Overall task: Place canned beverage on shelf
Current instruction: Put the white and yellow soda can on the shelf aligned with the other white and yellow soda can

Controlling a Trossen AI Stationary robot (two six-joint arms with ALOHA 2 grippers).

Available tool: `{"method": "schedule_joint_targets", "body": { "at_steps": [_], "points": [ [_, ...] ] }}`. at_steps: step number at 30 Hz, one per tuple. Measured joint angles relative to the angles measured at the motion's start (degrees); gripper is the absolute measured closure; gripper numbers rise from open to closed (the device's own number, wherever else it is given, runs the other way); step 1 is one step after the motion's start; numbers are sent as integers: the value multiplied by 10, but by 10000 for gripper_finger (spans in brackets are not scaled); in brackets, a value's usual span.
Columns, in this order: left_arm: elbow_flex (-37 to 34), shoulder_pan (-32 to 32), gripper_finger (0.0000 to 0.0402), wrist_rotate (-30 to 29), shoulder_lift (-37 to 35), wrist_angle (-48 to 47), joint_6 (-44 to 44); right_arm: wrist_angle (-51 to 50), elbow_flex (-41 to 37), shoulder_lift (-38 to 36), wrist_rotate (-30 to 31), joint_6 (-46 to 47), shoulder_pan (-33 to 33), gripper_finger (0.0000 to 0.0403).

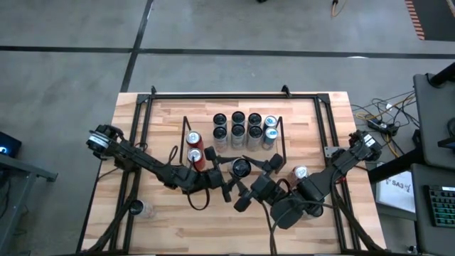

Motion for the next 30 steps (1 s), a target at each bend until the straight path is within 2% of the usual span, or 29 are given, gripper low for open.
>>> {"method": "schedule_joint_targets", "body": {
  "at_steps": [2, 6, 13, 27, 30],
  "points": [
    [0, 0, 162, 0, 0, 0, 0, 0, 1, 0, 2, 0, 0, 154],
    [1, 0, 162, 2, 0, 4, -1, -2, 7, 0, 2, -1, 0, 154],
    [2, 0, 92, 0, -1, 10, -1, 1, 10, -6, 3, 7, 0, 154],
    [2, -7, 72, -3, -2, 17, -7, 0, 11, -19, 4, 2, 0, 154],
    [2, -10, 62, -20, -4, 15, 0, -1, 11, -22, 3, -3, 0, 154]
  ]
}}
